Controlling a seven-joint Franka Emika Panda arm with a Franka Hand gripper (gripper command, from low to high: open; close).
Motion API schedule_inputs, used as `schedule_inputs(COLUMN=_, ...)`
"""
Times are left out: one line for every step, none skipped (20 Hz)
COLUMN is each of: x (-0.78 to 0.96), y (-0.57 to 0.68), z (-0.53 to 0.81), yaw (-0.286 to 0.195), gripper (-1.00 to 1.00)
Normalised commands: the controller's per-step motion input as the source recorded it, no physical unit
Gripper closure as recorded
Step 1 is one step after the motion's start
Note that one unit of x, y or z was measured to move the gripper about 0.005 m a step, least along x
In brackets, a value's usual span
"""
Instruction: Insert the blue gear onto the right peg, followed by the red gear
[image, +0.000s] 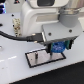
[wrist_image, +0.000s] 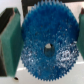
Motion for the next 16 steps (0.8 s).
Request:
schedule_inputs(x=0.07, y=-0.06, z=0.03, yaw=0.0, gripper=1.0)
schedule_inputs(x=0.04, y=0.0, z=0.04, yaw=0.0, gripper=1.0)
schedule_inputs(x=0.09, y=-0.09, z=0.06, yaw=0.0, gripper=1.0)
schedule_inputs(x=0.07, y=-0.12, z=0.04, yaw=0.0, gripper=1.0)
schedule_inputs(x=0.06, y=-0.12, z=0.08, yaw=0.0, gripper=1.0)
schedule_inputs(x=0.04, y=-0.13, z=-0.02, yaw=0.0, gripper=1.0)
schedule_inputs(x=0.07, y=-0.13, z=0.01, yaw=0.0, gripper=1.0)
schedule_inputs(x=0.11, y=-0.06, z=0.02, yaw=0.0, gripper=1.0)
schedule_inputs(x=0.1, y=-0.12, z=-0.03, yaw=0.0, gripper=1.0)
schedule_inputs(x=0.04, y=-0.08, z=-0.04, yaw=0.0, gripper=1.0)
schedule_inputs(x=0.14, y=-0.27, z=-0.07, yaw=0.0, gripper=1.0)
schedule_inputs(x=0.1, y=-0.07, z=-0.09, yaw=0.0, gripper=1.0)
schedule_inputs(x=0.0, y=-0.11, z=0.0, yaw=0.0, gripper=1.0)
schedule_inputs(x=0.15, y=0.0, z=-0.11, yaw=0.0, gripper=1.0)
schedule_inputs(x=0.05, y=-0.12, z=-0.05, yaw=0.0, gripper=1.0)
schedule_inputs(x=0.05, y=-0.07, z=-0.02, yaw=0.0, gripper=1.0)
